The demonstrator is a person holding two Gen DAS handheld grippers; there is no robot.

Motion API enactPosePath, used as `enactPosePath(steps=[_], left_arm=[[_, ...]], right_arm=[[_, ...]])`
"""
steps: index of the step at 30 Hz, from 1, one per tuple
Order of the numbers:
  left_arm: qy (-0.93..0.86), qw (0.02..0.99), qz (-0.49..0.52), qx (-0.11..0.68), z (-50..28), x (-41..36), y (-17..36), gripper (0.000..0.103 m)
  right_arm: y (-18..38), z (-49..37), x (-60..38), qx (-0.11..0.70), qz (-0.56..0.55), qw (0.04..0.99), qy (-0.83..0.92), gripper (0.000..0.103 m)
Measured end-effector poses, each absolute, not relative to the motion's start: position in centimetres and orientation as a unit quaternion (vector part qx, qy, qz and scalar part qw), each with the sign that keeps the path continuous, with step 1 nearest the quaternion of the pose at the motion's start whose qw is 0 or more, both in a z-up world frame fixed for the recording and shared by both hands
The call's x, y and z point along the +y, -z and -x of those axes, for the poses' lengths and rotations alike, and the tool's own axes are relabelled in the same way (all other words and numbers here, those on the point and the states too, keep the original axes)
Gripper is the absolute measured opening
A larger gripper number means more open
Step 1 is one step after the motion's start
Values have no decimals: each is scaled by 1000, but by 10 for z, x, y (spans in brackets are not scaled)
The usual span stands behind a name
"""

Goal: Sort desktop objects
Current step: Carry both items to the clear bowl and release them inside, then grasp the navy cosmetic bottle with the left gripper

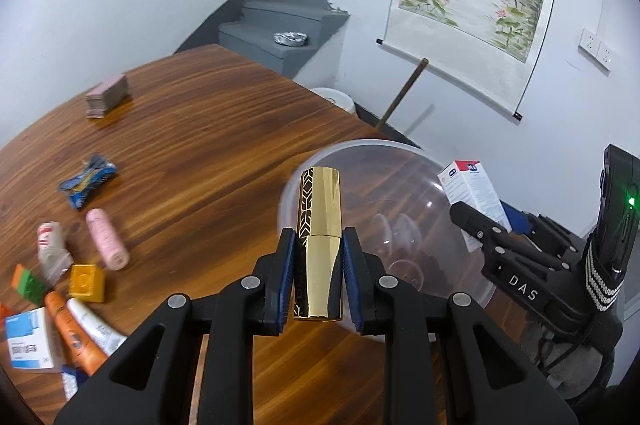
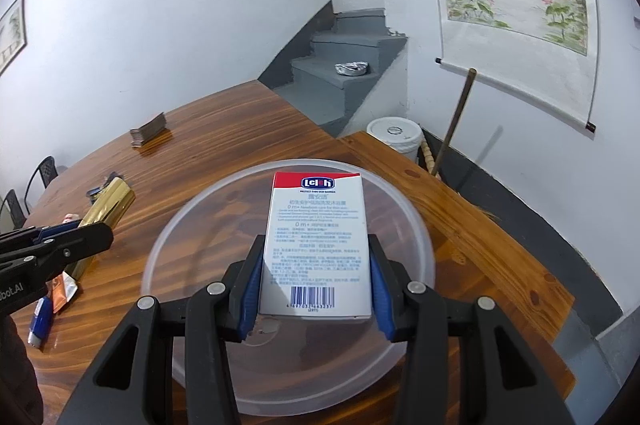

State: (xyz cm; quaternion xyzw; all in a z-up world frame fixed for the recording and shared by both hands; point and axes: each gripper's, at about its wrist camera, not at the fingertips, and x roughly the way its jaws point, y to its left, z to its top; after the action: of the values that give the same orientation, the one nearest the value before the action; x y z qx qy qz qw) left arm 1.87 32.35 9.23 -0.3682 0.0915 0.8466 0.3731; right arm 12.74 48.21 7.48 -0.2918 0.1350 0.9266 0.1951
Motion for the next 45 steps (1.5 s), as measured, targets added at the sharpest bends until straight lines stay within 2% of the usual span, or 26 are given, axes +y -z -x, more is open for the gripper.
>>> enactPosePath(steps=[3, 4, 6, 7, 10, 24, 45], left_arm=[[-835, 381, 388, 79, -12, 334, -85, 26], [-831, 385, 395, 76, -11, 337, -82, 26], [-826, 389, 400, 76, -10, 341, -78, 28], [-826, 390, 399, 77, -11, 341, -78, 32], [-832, 388, 388, 78, -13, 337, -82, 35], [-861, 335, 377, 70, -15, 292, -87, 35], [-895, 191, 402, 15, -9, 132, -58, 35]], right_arm=[[-72, -129, 493, 152, 294, 202, -922, 54], [-72, -130, 495, 155, 292, 203, -922, 57], [-72, -132, 496, 154, 285, 207, -923, 72], [-73, -133, 495, 152, 280, 208, -925, 74], [-74, -133, 493, 149, 274, 210, -927, 74], [-80, -125, 464, 141, 275, 170, -936, 74], [-81, -89, 349, 81, 305, 38, -948, 74]])
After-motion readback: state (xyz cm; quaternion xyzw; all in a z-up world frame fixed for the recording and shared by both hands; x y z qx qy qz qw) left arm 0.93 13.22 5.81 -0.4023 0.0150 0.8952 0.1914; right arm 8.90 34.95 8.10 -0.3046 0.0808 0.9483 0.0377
